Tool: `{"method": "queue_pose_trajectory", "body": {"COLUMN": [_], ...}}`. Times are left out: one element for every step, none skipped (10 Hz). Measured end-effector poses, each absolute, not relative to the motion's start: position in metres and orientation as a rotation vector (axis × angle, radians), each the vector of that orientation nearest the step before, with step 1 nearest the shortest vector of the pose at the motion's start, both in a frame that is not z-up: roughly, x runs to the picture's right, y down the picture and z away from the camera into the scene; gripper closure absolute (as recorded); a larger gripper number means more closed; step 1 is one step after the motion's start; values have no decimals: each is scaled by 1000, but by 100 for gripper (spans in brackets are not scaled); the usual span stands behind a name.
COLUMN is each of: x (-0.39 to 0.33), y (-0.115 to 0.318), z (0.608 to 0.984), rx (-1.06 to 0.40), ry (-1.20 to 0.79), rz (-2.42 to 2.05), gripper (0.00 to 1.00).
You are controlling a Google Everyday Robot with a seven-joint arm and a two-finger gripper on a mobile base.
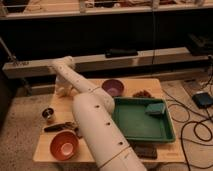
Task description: Place banana in tray
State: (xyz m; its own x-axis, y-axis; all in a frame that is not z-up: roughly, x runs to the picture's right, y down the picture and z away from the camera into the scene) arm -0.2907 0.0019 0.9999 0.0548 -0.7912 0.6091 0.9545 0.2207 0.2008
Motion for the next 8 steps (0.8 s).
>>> {"method": "queue_pose_trajectory", "body": {"x": [-292,-297,-301,-297,-294,-287,-277,-271], "y": [0,-4,-12,-25,-37,-58,-75,-85], "z": [996,990,977,964,950,923,903,893], "rx": [-266,-248,-223,-193,-165,-117,-84,-68], "ry": [-725,-748,-775,-795,-811,-826,-828,-827], "rz": [-1361,-1375,-1391,-1400,-1407,-1423,-1431,-1433], "gripper": [76,84,95,100,100,100,100,100]}}
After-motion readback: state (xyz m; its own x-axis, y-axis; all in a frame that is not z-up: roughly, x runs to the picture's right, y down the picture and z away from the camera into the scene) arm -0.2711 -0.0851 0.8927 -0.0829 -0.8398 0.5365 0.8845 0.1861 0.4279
